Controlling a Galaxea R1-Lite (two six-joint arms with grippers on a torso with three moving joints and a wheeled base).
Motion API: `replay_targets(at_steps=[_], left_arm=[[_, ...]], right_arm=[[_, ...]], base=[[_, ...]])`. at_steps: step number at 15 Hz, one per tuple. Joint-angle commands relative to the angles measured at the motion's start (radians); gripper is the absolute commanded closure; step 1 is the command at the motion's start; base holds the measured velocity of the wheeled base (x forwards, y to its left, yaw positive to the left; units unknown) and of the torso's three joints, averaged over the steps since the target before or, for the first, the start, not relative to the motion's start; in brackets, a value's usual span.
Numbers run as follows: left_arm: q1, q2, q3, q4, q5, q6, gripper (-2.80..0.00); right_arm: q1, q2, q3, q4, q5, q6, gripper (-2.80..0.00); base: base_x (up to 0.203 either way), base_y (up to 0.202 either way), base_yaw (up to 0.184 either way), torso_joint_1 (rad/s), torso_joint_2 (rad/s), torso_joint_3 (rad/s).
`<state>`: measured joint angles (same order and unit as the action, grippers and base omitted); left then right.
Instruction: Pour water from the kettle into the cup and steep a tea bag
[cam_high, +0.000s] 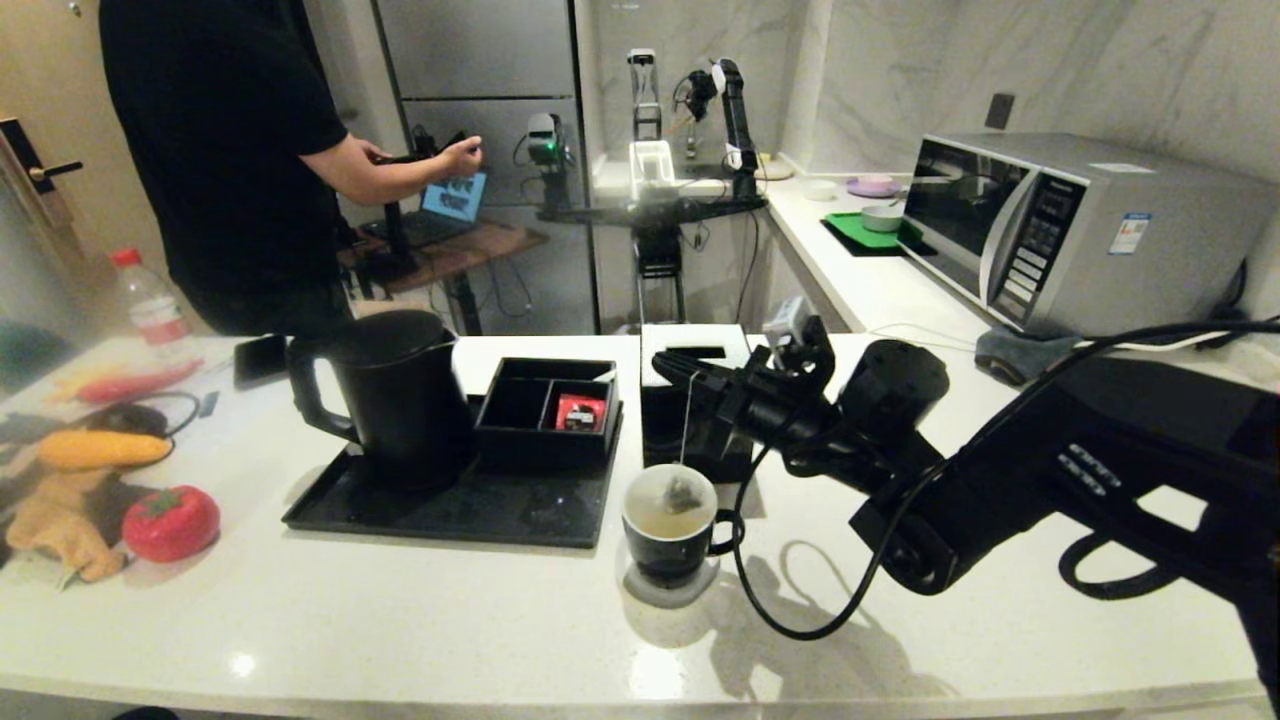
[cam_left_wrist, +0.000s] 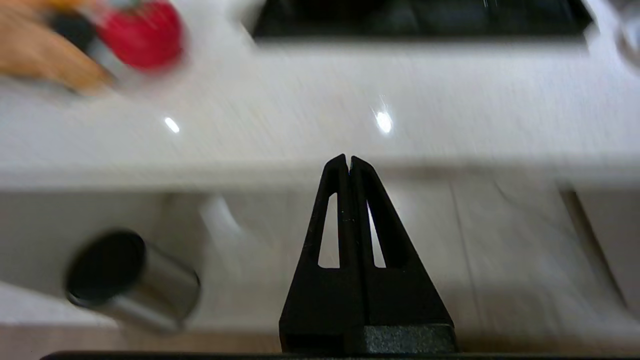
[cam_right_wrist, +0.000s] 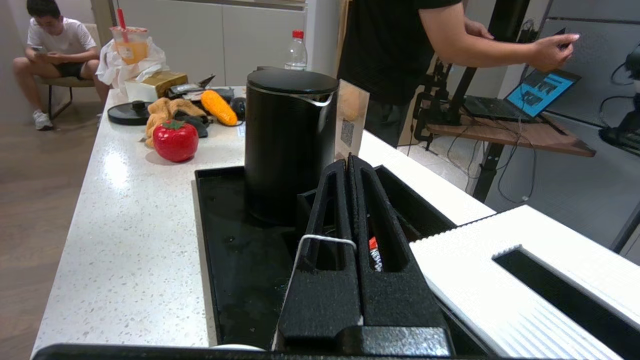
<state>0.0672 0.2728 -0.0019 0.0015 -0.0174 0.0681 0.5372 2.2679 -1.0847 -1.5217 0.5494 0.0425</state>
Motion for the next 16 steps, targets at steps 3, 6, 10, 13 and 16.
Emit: replay_targets(at_steps=[3,6,10,13,16], left_arm=[[0.0,-0.001,0.002,0.006,-0.01,-0.003,0.0],[0.0,-0.001,0.002,0.006,-0.009,0.001,0.0],[0.0,-0.001,0.002,0.006,-0.004,-0.013,0.0],[-0.016,-0.008,0.002,0.007,-0.005,-0.043,0.0],[-0.089,-0.104,0.002,0.008,-0.006,-0.059,0.0]], right_arm=[[-0.002,0.005,0.0,-0.032,0.006,0.002,0.0],[-0.002,0.007,0.0,-0.032,0.004,0.002,0.0],[-0.002,0.007,0.0,-0.034,0.004,0.0,0.0],[-0.002,0.004,0.003,-0.034,0.004,0.001,0.0],[0.0,0.007,0.002,-0.033,0.007,0.002,0.0]], base=[[0.0,0.0,0.0,0.0,0.0,0.0],[0.0,0.0,0.0,0.0,0.0,0.0],[0.0,0.0,0.0,0.0,0.0,0.0],[0.0,0.0,0.0,0.0,0.0,0.0],[0.0,0.0,0.0,0.0,0.0,0.0]])
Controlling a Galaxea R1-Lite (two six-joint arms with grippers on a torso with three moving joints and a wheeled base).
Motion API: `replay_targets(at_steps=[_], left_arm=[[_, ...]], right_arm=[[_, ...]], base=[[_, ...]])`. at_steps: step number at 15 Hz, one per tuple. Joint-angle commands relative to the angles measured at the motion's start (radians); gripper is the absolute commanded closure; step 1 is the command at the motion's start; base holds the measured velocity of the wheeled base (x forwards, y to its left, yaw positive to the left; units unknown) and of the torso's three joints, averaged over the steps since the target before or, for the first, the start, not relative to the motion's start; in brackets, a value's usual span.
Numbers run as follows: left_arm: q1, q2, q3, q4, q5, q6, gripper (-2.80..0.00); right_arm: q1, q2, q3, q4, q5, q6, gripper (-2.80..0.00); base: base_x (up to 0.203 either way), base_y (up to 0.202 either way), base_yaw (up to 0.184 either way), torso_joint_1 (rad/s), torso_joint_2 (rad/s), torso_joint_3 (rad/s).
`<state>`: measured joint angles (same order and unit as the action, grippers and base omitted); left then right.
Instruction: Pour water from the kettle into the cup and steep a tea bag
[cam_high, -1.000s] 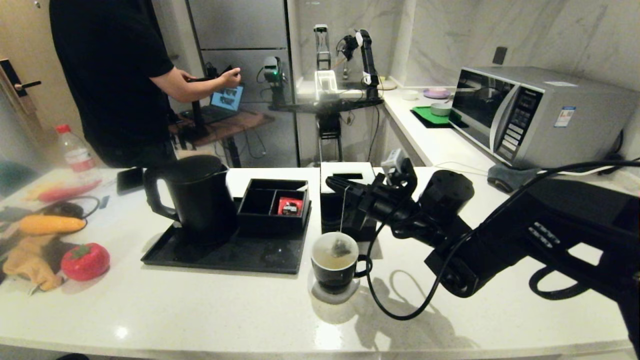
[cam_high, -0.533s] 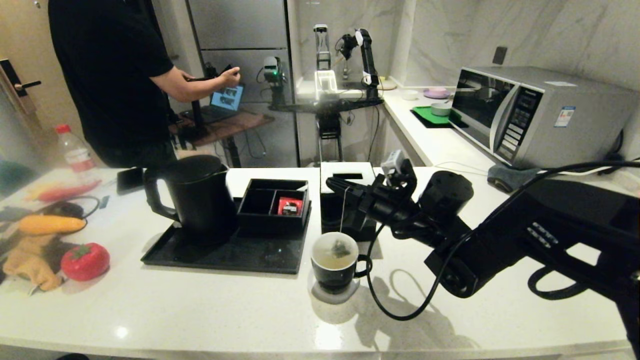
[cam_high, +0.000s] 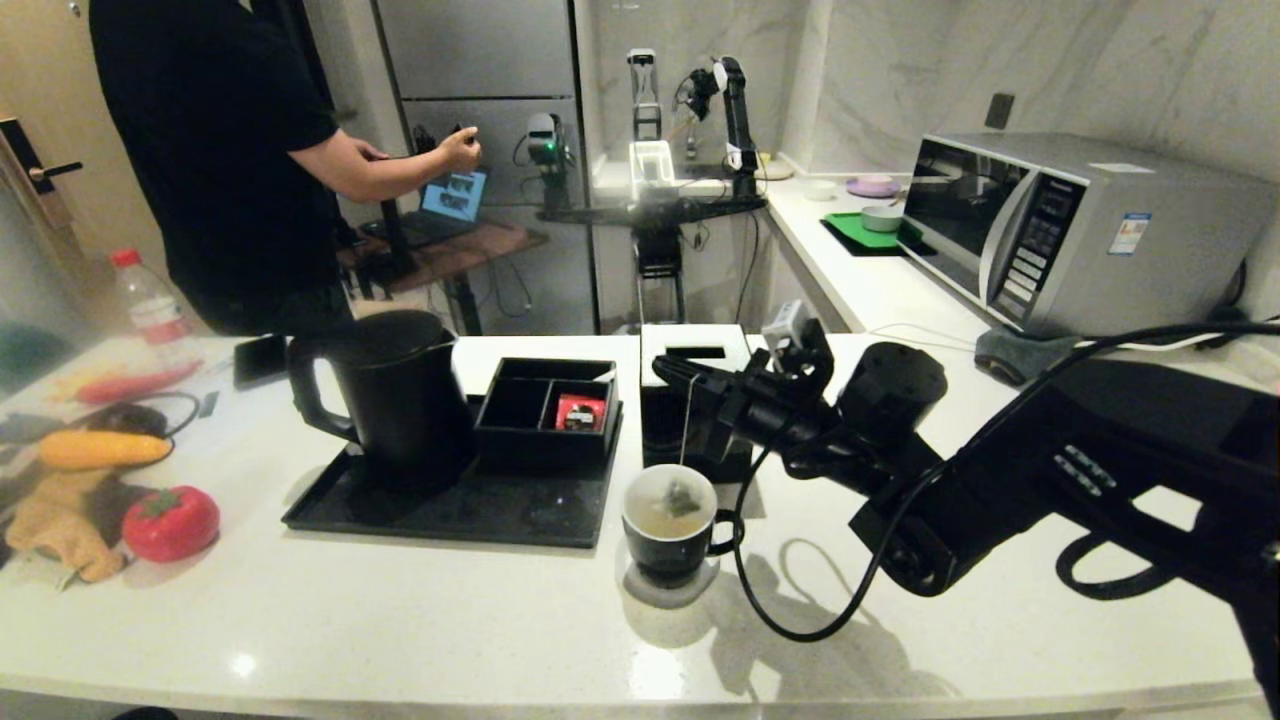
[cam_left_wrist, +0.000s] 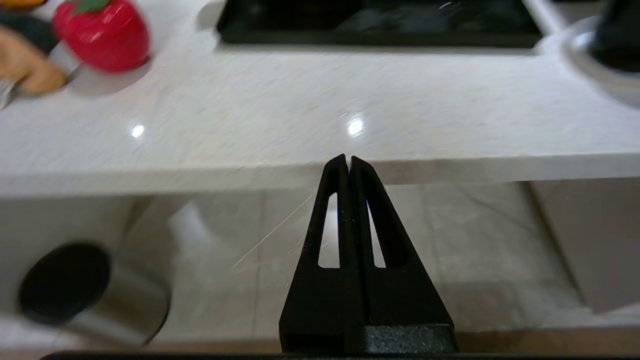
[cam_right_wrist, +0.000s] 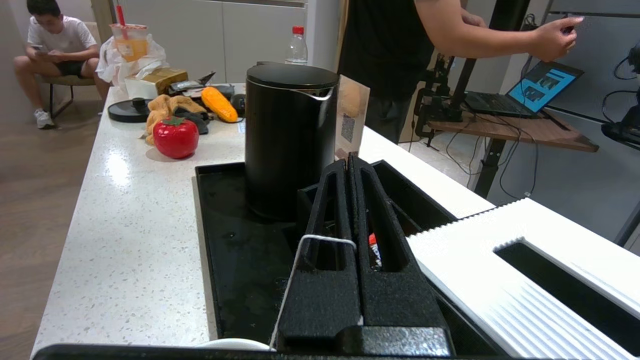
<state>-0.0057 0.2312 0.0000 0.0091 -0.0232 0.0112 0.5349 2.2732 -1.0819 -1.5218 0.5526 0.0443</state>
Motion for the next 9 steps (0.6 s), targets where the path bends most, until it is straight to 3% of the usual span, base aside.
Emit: replay_targets(at_steps=[1,4,9], left_arm=[[-0.008,-0.104,0.0,0.0,0.0,-0.006,0.0],[-0.001,-0.229,0.0,0.0,0.004,-0.01,0.0],[0.001,-0.231,0.0,0.0,0.006,-0.016,0.0]], right_arm=[[0.004,0.007,0.0,-0.034,0.003,-0.001,0.0],[0.005,0.023,-0.001,-0.034,0.004,-0.003,0.0],[0.013,0.054,0.025,-0.048,0.002,-0.017,0.0]], base=[[0.0,0.0,0.0,0.0,0.0,0.0],[0.0,0.0,0.0,0.0,0.0,0.0],[0.0,0.0,0.0,0.0,0.0,0.0]])
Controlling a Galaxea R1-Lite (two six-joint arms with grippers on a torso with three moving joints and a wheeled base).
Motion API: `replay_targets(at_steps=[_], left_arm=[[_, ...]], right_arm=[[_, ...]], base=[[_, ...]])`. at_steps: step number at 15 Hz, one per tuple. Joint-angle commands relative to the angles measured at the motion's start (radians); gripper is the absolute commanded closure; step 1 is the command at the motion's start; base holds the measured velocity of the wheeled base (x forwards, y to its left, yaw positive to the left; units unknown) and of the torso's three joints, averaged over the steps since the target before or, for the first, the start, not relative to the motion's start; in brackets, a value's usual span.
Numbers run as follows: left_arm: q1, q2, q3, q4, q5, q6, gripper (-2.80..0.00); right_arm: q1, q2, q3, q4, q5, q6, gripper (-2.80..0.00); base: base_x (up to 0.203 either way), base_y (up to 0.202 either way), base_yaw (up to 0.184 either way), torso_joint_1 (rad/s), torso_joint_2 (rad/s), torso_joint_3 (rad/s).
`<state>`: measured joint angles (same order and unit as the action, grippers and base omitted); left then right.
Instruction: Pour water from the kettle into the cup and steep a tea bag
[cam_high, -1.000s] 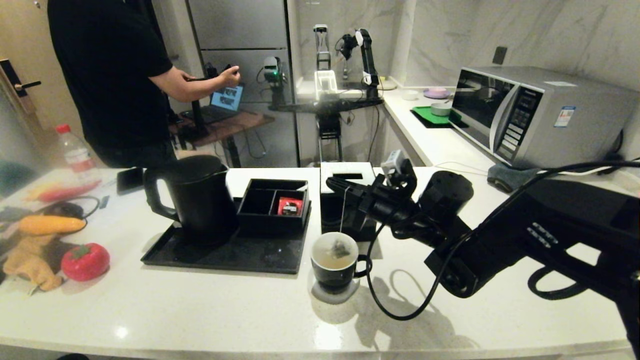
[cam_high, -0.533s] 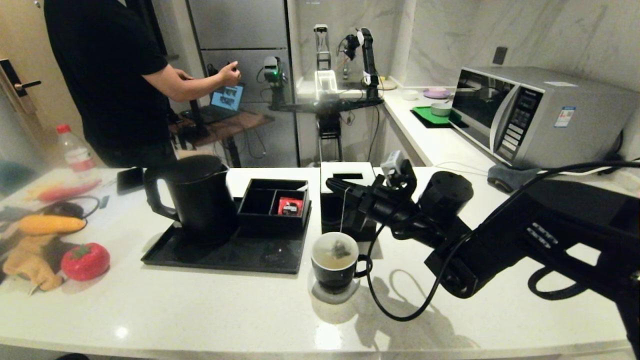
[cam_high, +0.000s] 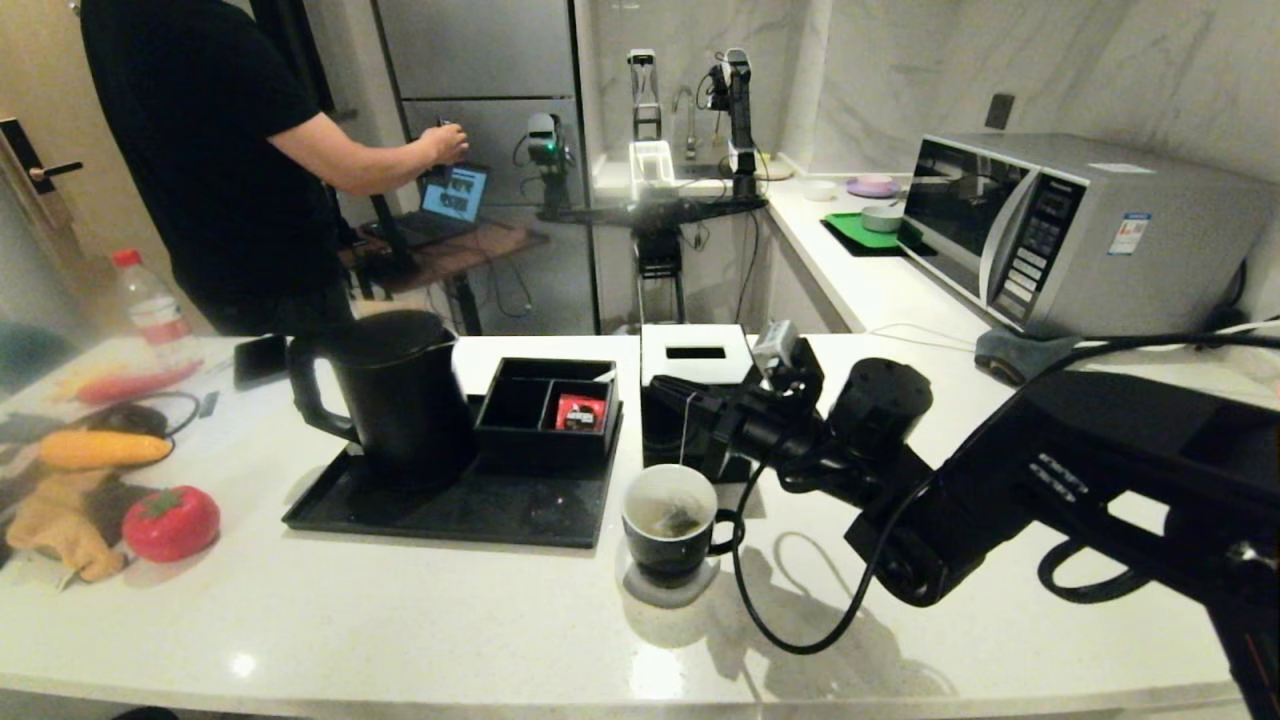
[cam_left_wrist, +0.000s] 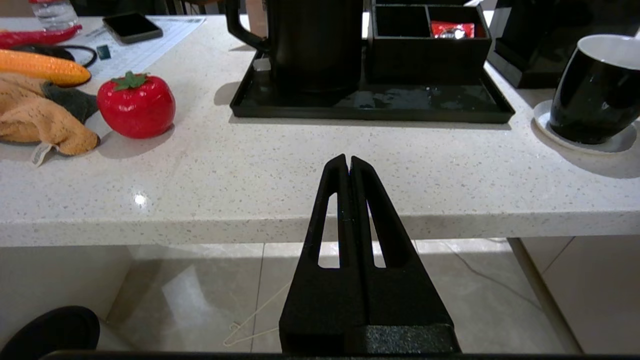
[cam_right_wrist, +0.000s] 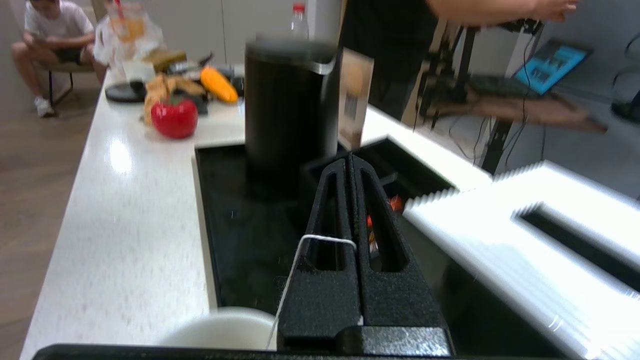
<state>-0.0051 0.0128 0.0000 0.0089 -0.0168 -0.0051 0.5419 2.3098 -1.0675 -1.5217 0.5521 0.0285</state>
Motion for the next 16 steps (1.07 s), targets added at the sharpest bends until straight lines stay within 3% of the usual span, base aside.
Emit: replay_targets(at_steps=[1,8,16], left_arm=[[0.001,-0.013,0.0,0.0,0.0,0.001,0.0],[0.001,-0.013,0.0,0.0,0.0,-0.001,0.0],[0.001,-0.013,0.0,0.0,0.0,-0.001,0.0]], right_arm=[[0.014,0.023,0.024,-0.048,0.003,-0.001,0.0],[0.041,0.055,0.014,-0.048,0.002,0.001,0.0],[0.043,-0.089,-0.06,-0.037,0.003,0.01,0.0]], base=[[0.0,0.0,0.0,0.0,0.0,0.0],[0.0,0.0,0.0,0.0,0.0,0.0],[0.0,0.0,0.0,0.0,0.0,0.0]])
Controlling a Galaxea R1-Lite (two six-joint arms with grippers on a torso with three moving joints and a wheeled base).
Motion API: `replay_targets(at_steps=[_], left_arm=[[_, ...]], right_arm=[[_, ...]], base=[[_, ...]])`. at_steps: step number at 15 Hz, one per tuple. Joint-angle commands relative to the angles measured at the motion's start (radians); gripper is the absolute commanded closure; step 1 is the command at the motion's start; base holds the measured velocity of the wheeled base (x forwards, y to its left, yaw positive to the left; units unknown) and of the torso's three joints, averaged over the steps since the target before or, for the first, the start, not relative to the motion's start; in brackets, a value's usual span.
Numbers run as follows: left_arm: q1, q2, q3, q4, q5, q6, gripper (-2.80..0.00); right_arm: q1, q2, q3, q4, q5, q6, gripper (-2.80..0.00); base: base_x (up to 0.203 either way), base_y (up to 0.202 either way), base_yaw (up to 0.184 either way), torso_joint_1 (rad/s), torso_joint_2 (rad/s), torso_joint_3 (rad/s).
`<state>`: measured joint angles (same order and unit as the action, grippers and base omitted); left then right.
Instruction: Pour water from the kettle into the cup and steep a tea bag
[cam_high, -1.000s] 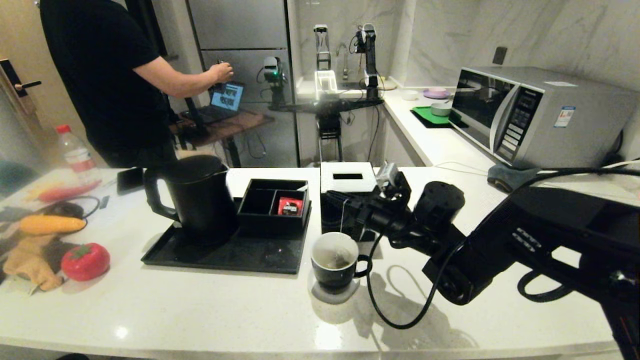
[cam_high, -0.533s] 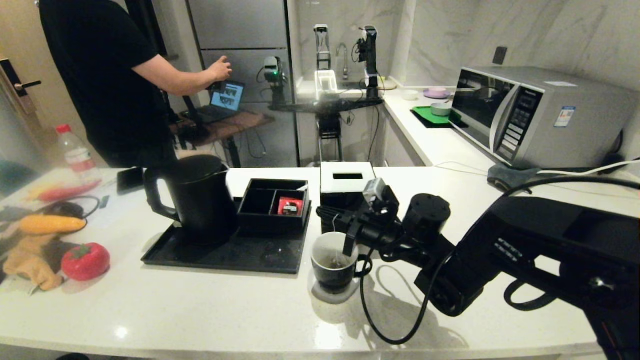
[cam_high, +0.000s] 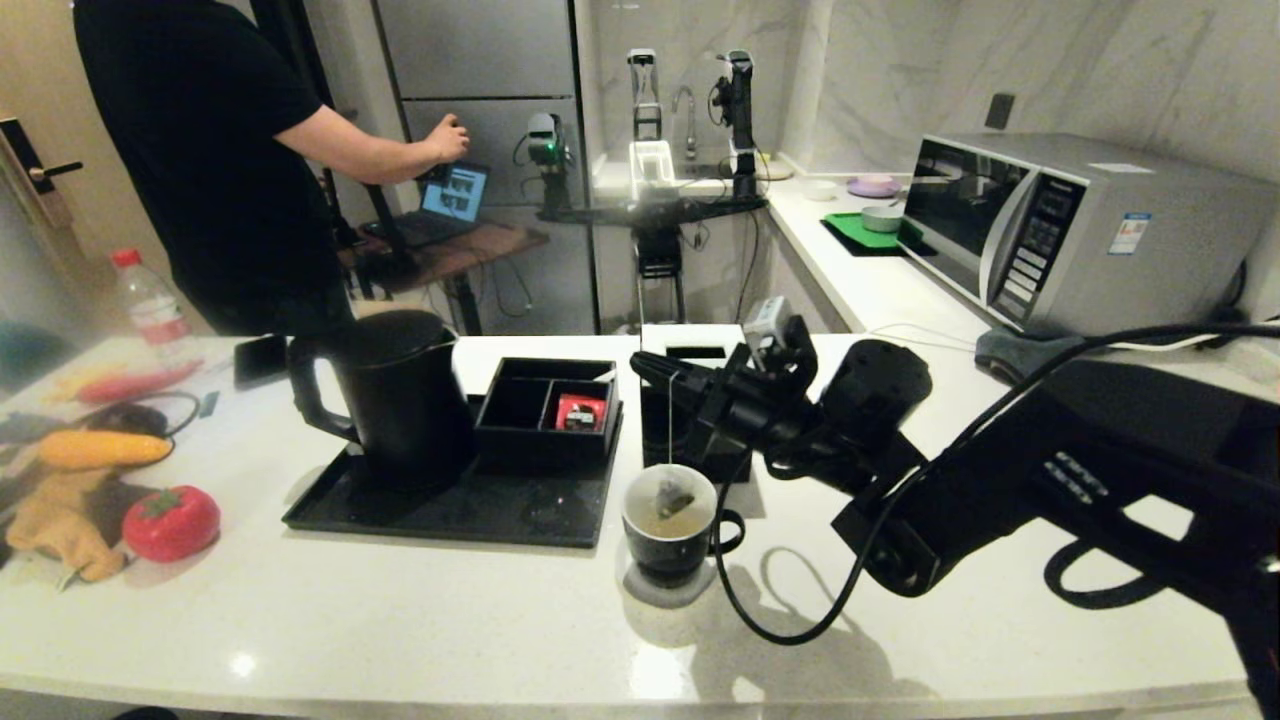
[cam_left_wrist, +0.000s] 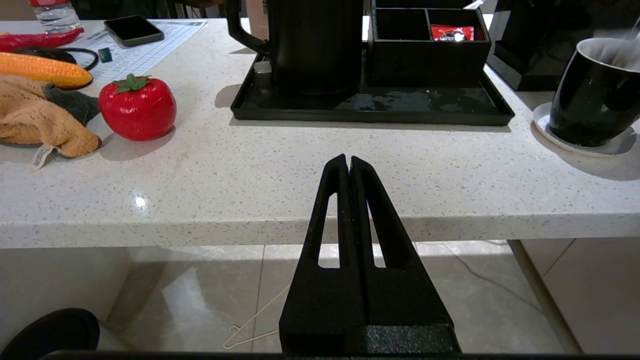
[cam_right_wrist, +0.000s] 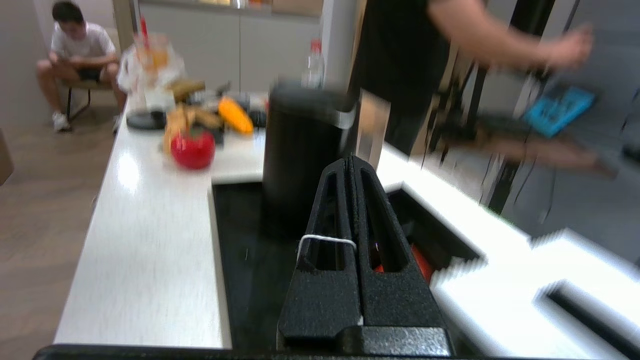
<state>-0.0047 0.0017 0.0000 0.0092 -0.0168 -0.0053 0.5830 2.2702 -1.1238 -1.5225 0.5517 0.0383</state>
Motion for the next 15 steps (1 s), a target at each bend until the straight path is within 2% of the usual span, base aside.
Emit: replay_targets(at_steps=[1,9,15], left_arm=[[0.0,-0.002,0.0,0.0,0.0,-0.001,0.0],[-0.001,-0.002,0.0,0.0,0.0,-0.001,0.0],[-0.001,-0.002,0.0,0.0,0.0,-0.001,0.0]], right_arm=[[0.001,-0.063,-0.004,-0.035,0.004,0.0,0.0],[0.003,-0.057,0.014,-0.047,0.003,-0.003,0.0],[0.022,-0.04,0.12,-0.048,0.008,-0.049,0.0]], base=[[0.0,0.0,0.0,0.0,0.0,0.0],[0.0,0.0,0.0,0.0,0.0,0.0],[0.0,0.0,0.0,0.0,0.0,0.0]])
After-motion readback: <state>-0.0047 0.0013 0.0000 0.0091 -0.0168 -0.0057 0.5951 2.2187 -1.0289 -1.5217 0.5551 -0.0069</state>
